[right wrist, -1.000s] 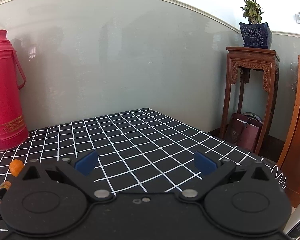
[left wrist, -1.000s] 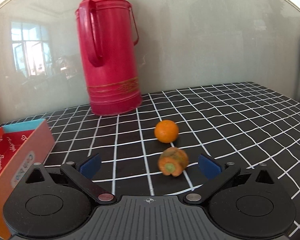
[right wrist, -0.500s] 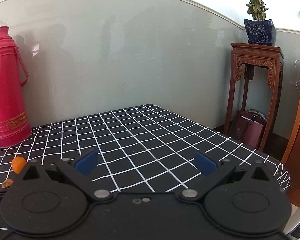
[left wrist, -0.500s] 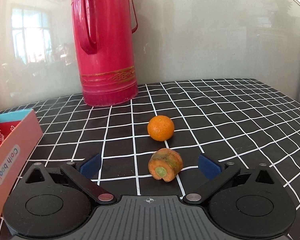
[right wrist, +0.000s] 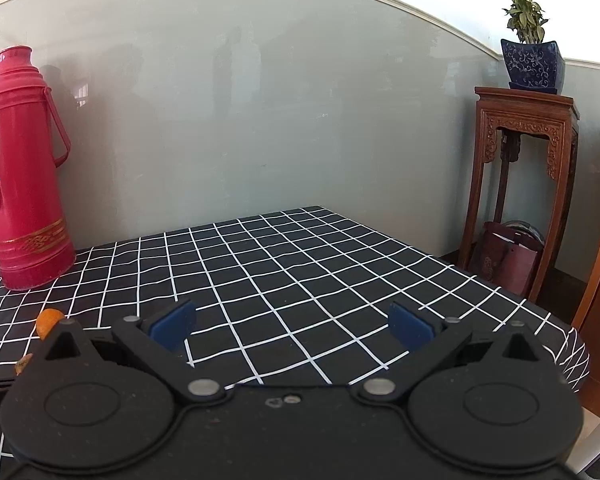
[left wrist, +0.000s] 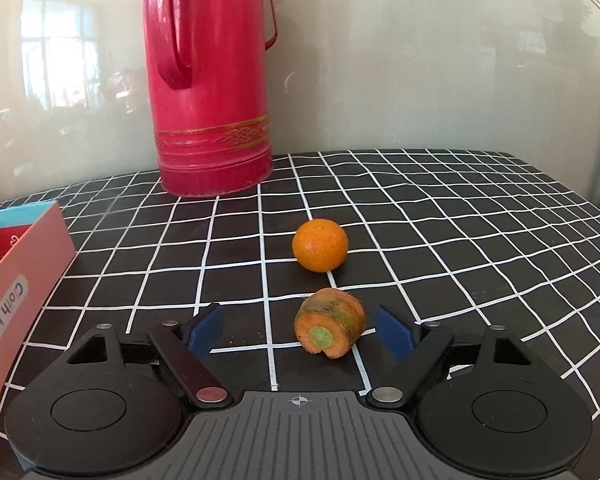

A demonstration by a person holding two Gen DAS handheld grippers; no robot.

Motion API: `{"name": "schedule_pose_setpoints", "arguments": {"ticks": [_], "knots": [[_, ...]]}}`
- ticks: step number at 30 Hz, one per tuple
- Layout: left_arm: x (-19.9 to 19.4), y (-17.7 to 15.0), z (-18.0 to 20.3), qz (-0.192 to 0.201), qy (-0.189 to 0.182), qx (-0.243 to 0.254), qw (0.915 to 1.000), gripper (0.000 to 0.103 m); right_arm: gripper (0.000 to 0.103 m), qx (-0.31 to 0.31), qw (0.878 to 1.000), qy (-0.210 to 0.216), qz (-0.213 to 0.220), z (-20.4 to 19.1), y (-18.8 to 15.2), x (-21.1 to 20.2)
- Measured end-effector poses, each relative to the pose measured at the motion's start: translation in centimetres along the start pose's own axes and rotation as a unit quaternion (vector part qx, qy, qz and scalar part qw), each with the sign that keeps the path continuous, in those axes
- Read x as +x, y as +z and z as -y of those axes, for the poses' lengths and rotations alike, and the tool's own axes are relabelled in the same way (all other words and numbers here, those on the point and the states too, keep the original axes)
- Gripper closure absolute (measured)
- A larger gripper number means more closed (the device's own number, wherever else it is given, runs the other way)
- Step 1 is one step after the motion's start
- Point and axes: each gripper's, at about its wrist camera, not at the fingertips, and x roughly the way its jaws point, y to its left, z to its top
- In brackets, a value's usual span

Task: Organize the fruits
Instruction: 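Grasp the cut carrot piece with the left tool, then carry the carrot piece to the box with the left tool and release it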

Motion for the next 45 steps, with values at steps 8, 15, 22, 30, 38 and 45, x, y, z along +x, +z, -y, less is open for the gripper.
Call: {"name": "schedule_pose_setpoints", "arguments": {"ticks": [8, 15, 22, 30, 38, 45], "knots": [[0.2, 0.0, 0.3, -0.006, -0.021, 0.011, 0.9997, 0.064, 0.006, -0.001, 1.0, 0.006, 0.001, -0.1, 0.1, -0.1], [-0.1, 0.1, -0.1, -0.002, -0.018, 0.001, 0.9998, 0.065, 0.006, 0.0, 1.0, 0.01, 0.002, -0.1, 0.1, -0.1], [-0.8, -0.3, 0.0, 0.006, -0.011, 0.008, 0.9999, 0.065, 0.006, -0.009, 1.0, 0.016, 0.001, -0.5, 0.1, -0.2], [-3.0, -0.2, -2.2, 0.028, 0.015, 0.004, 0.9995, 0.065, 0.006, -0.021, 0.999, 0.029, 0.0, -1.6, -0.2, -0.3], [-5.9, -0.1, -5.7, 0.064, 0.059, 0.008, 0.9961, 0.065, 0.006, -0.043, 0.998, 0.05, 0.004, -4.3, -0.6, -0.9], [-8.4, 0.4, -11.7, 0.09, 0.134, -0.04, 0.986, 0.065, 0.006, -0.06, 0.995, 0.08, 0.01, -7.1, -1.1, -1.9]]}}
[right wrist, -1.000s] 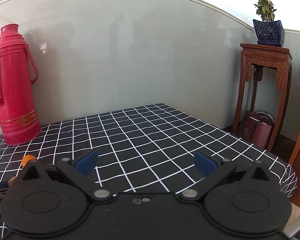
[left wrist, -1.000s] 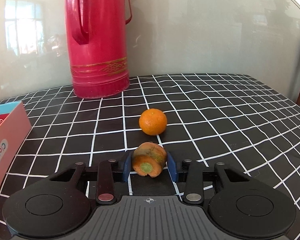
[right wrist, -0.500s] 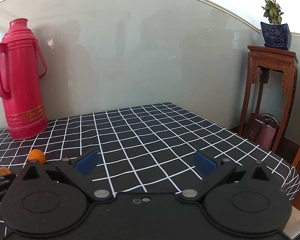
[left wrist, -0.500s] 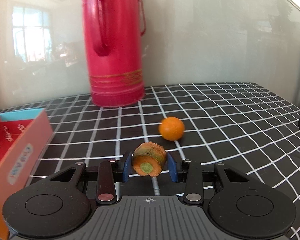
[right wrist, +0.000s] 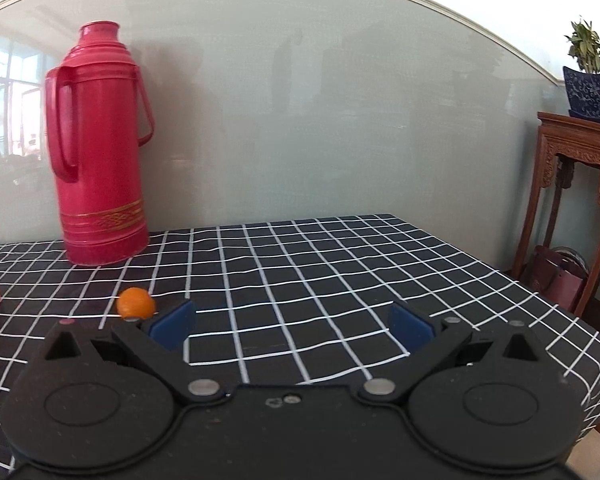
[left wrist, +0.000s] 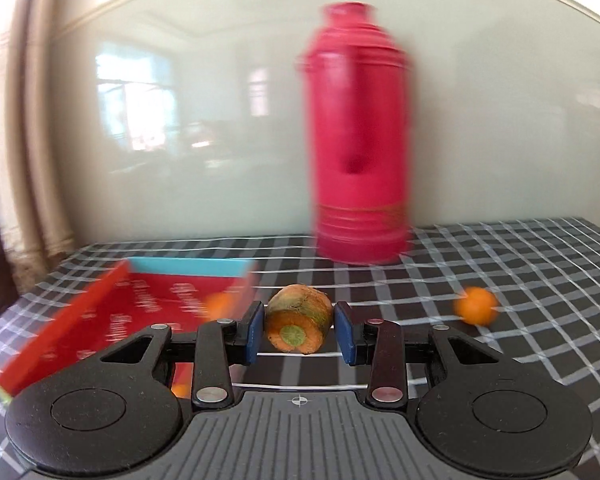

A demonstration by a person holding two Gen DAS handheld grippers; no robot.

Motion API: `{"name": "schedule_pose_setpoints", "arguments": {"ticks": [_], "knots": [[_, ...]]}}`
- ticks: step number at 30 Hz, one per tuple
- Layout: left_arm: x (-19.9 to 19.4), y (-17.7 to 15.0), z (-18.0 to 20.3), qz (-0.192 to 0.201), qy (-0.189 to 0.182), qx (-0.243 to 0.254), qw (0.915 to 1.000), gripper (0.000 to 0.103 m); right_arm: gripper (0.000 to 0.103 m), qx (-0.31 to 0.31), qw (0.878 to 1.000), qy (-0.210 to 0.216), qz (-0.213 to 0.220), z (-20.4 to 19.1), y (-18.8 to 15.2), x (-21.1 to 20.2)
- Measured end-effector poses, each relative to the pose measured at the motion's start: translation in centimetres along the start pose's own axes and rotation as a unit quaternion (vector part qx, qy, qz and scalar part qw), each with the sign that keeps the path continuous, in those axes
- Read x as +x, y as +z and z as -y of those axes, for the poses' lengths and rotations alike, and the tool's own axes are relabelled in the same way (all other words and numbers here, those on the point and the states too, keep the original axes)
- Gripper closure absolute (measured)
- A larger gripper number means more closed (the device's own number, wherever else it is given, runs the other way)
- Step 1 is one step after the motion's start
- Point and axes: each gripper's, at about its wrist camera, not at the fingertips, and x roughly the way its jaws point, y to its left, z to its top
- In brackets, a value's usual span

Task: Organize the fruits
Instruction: 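Carry the carrot piece to the box with the left tool and release it, then move the right tool to the last small orange and grasp it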

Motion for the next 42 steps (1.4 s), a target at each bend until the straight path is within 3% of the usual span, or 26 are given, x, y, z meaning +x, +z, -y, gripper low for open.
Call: {"name": "schedule_pose_setpoints", "arguments": {"ticks": [10, 22, 24, 25, 26, 30, 32, 42], "knots": [[2.4, -0.6, -9.5, -0.061, 0.108, -0.074, 0.9895, 0.064, 0.006, -0.024, 0.999, 0.043, -0.001, -3.8, 0.1, -0.4], [2.2, -1.3, -11.6, -0.078, 0.111, -0.089, 0.9867, 0.063, 0.006, -0.037, 0.996, 0.084, 0.0, -7.2, 0.2, -0.9], [1.8, -1.3, -11.8, -0.075, 0.114, -0.09, 0.9865, 0.052, 0.006, -0.039, 0.995, 0.089, 0.0, -7.7, 0.2, -0.9], [1.5, -1.3, -12.0, -0.073, 0.117, -0.095, 0.9859, 0.033, 0.006, -0.04, 0.995, 0.091, -0.001, -7.8, 0.2, -0.9], [1.1, -1.3, -12.1, -0.067, 0.122, -0.099, 0.9853, 0.026, 0.006, -0.04, 0.995, 0.093, -0.001, -8.0, 0.2, -0.9], [-0.2, -1.2, -12.7, -0.046, 0.144, -0.092, 0.9843, 0.02, 0.006, -0.038, 0.993, 0.107, -0.003, -8.8, 0.2, -1.1], [-0.6, -1.2, -13.1, -0.047, 0.15, -0.096, 0.983, 0.009, 0.006, -0.04, 0.992, 0.116, -0.003, -9.4, 0.1, -1.3], [-3.4, -2.7, -16.0, -0.056, 0.195, -0.098, 0.9743, 0.0, 0.006, -0.048, 0.987, 0.15, -0.01, -12.0, 0.2, -1.5]]}}
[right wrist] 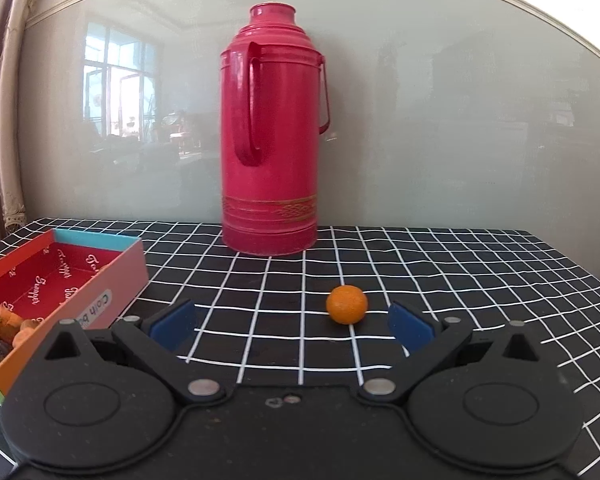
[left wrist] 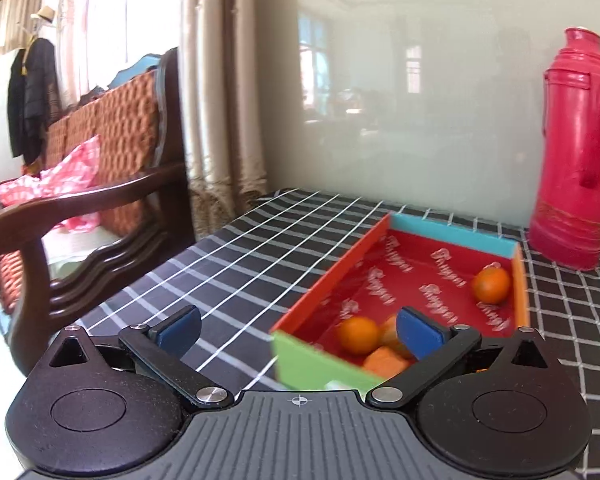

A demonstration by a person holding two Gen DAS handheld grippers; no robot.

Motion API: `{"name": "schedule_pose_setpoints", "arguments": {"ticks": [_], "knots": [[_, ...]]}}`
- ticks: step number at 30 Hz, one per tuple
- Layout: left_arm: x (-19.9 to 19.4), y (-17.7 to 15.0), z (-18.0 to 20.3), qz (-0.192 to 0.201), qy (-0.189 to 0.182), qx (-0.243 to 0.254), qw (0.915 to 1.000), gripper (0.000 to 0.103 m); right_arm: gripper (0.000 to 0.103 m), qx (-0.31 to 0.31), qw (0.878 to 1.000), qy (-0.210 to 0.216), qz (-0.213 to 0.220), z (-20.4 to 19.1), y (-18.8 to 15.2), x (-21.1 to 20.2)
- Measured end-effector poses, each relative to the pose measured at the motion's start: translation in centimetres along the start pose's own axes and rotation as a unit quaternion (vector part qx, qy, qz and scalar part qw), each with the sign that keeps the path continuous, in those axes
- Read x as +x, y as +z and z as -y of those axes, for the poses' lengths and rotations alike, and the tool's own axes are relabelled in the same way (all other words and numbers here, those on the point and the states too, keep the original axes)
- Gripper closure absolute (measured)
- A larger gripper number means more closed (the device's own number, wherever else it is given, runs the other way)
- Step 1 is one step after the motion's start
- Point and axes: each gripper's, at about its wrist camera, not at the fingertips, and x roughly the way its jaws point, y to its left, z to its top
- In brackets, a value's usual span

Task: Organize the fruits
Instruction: 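Move the right tool to the last small orange and grasp it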

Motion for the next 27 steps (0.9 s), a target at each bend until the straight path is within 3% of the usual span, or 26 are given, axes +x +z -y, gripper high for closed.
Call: {"name": "schedule_pose_setpoints", "arguments": {"ticks": [7, 15, 27], "knots": [[0.1, -1.3, -2.4, -0.018, 0.017, -0.014, 0.9996, 0.0, 0.006, -0.008, 1.0, 0.024, -0.015, -2.0, 0.0, 0.9], [0.3, -2.3, -4.9, -0.029, 0.035, -0.029, 0.9985, 0.0, 0.006, -0.039, 0.999, 0.015, -0.02, -3.0, 0.5, 2.5], [0.2, -2.0, -5.8, -0.019, 0.029, -0.048, 0.9982, 0.0, 0.007, -0.008, 0.998, -0.037, -0.04, 3.0, 2.0, 6.8]]}}
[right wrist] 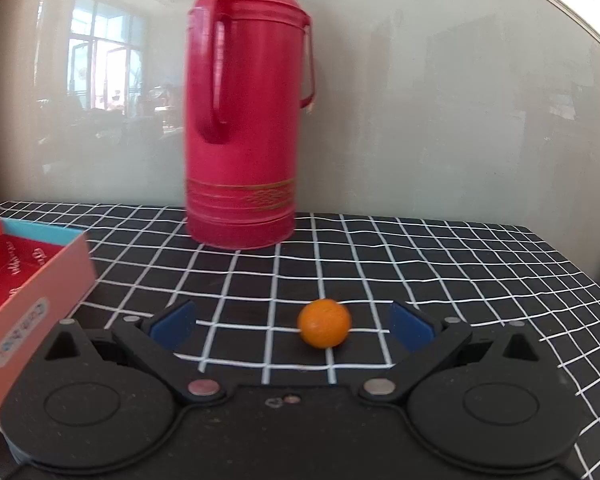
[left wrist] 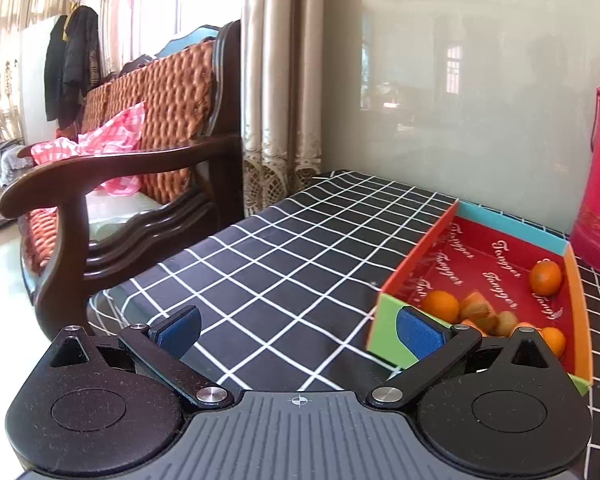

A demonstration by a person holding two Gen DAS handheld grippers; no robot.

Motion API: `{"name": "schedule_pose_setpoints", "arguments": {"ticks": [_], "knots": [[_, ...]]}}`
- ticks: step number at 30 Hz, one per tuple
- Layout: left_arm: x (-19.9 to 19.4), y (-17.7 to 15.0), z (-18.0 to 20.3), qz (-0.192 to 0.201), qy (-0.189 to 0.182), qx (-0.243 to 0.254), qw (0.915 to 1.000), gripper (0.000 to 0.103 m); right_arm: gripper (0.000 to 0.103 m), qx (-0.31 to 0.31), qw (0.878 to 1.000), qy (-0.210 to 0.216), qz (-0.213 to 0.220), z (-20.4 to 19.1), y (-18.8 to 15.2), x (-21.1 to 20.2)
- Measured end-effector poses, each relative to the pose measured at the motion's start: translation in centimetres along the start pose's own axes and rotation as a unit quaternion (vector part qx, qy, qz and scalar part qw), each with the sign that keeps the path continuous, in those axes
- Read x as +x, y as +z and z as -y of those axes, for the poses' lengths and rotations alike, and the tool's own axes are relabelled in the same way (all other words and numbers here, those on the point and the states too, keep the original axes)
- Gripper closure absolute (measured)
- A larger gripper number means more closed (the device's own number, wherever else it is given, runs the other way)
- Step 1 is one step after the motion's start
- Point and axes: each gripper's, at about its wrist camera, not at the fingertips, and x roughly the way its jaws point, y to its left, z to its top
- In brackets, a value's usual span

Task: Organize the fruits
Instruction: 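Move the right tool to the last small orange and grasp it, then carry the orange to the box with the right tool and release it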

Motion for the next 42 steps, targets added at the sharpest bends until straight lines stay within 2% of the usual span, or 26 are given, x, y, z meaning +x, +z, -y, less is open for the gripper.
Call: {"name": "schedule_pose_setpoints", "arguments": {"ticks": [2, 4, 5, 10, 11, 13, 14, 15, 20, 23, 27, 30, 35, 38, 42], "knots": [[0.1, 0.1, 0.4, -0.001, -0.006, 0.0, 1.0, 0.0, 0.012, 0.006, 1.0, 0.004, -0.016, 0.8, 0.2, 1.4], [0.1, 0.1, 0.8, -0.003, -0.012, 0.0, 0.9999, 0.0, 0.023, 0.018, 0.999, 0.014, -0.038, 1.5, 0.3, 2.7], [0.1, 0.1, 1.0, -0.003, -0.013, -0.001, 0.9999, 0.0, 0.032, 0.024, 0.998, 0.018, -0.049, 1.8, 0.3, 3.4], [0.4, -0.1, 1.6, -0.011, -0.018, 0.005, 0.9998, 0.0, 0.035, 0.025, 0.997, 0.021, -0.073, 2.1, 0.1, 5.3], [0.5, -0.1, 1.6, -0.013, -0.017, 0.006, 0.9998, 0.0, 0.039, 0.024, 0.997, 0.019, -0.076, 2.1, 0.1, 5.5], [0.5, -0.1, 1.6, -0.014, -0.016, 0.005, 0.9998, 0.0, 0.054, 0.028, 0.996, 0.02, -0.087, 2.0, -0.1, 5.9], [0.5, -0.1, 1.5, -0.014, -0.015, 0.004, 0.9998, 0.0, 0.067, 0.032, 0.995, 0.02, -0.092, 2.0, -0.1, 6.1], [0.5, -0.1, 1.5, -0.014, -0.013, 0.004, 0.9998, 0.0, 0.072, 0.033, 0.995, 0.016, -0.094, 2.0, -0.2, 6.3], [0.8, -0.1, 0.7, -0.02, -0.006, -0.006, 0.9998, 0.0, 0.072, 0.03, 0.995, 0.029, -0.09, 1.9, -0.4, 5.8], [1.0, 0.0, -0.1, -0.024, -0.002, -0.019, 0.9995, 0.0, 0.072, 0.006, 0.997, 0.042, -0.067, 0.7, -0.4, 4.2], [1.3, -0.1, -1.0, -0.029, 0.011, -0.025, 0.9992, 0.0, 0.072, -0.024, 0.995, 0.095, -0.03, -1.8, -0.2, 1.3], [1.8, -0.3, -2.0, -0.041, 0.02, -0.036, 0.9983, 0.0, 0.072, -0.045, 0.987, 0.152, 0.0, -4.2, 0.0, -1.1], [2.0, -0.8, -3.0, -0.046, 0.033, -0.036, 0.9977, 0.0, 0.072, -0.09, 0.968, 0.233, 0.039, -8.8, 0.6, -4.6], [2.1, -1.0, -3.4, -0.051, 0.039, -0.031, 0.9975, 0.0, 0.072, -0.115, 0.958, 0.261, 0.041, -11.3, 0.9, -5.9], [2.2, -1.1, -4.0, -0.052, 0.044, -0.033, 0.9971, 0.0, 0.072, -0.135, 0.951, 0.275, 0.03, -14.0, 0.5, -6.9]]}}
